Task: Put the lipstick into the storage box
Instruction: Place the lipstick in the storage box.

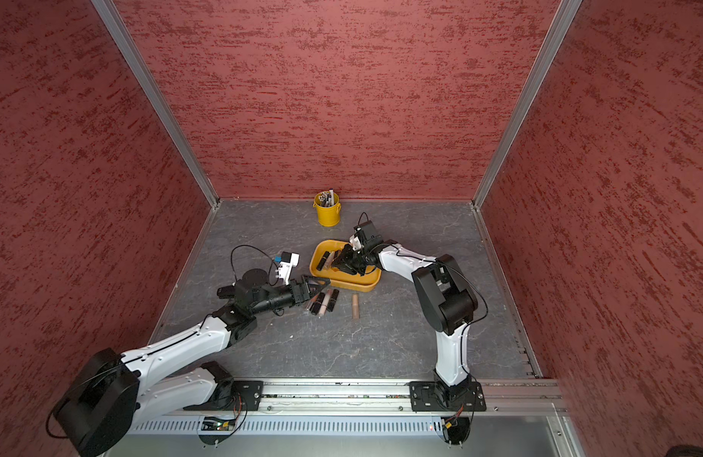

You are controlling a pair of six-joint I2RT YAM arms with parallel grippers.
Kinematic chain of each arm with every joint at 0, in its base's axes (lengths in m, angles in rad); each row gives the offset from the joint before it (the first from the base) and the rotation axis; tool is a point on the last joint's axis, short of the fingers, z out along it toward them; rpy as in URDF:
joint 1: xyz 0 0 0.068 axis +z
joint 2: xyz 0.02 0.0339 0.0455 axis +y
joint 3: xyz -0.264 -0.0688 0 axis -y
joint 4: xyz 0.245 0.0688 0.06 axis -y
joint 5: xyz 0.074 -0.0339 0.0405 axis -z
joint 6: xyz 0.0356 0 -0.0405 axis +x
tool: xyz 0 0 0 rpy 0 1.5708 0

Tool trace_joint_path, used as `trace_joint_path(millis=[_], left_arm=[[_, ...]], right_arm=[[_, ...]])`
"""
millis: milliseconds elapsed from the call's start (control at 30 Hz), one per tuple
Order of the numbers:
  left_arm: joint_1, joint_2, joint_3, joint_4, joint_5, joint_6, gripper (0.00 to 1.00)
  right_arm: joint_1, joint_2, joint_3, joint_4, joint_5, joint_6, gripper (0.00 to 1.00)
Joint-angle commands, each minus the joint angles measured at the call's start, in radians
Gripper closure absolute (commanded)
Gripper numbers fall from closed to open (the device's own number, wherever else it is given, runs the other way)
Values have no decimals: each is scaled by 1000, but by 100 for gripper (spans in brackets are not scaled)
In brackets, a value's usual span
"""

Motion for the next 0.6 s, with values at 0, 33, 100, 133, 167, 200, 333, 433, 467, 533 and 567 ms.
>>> trace_joint_path(millis=[0,33,100,133,167,200,333,433,467,533,567], left_arm=[[7,-6,-23,-6,-15,-1,0],[9,-11,-26,-11,-16,1,0],[11,-19,-33,-23,-18,4,0],[15,-26,-35,-29,-18,6,0],[15,-33,-37,-38,-20,8,0],[18,-39,-40,-43,-19,9,0],[31,-69,-49,-82,-22,17,0],[39,-98,-56,-116,-26,24,0],[41,-108,-59,-125,-28,26,0],[46,-122,-66,-142,-30,27,0],[49,-129,-69,-149,-31,26,0]], right_arm=[[-13,22,50,34,31,16,84],[-14,30,57,30,36,15,84],[-17,46,68,28,41,17,83],[-19,54,74,26,45,18,83],[-21,64,82,24,48,18,83],[-22,71,85,23,49,20,83],[-25,103,106,27,46,23,83],[-26,121,118,24,48,24,83],[-25,127,122,21,48,22,83],[-26,139,128,19,49,21,83],[-26,143,132,19,48,21,83]])
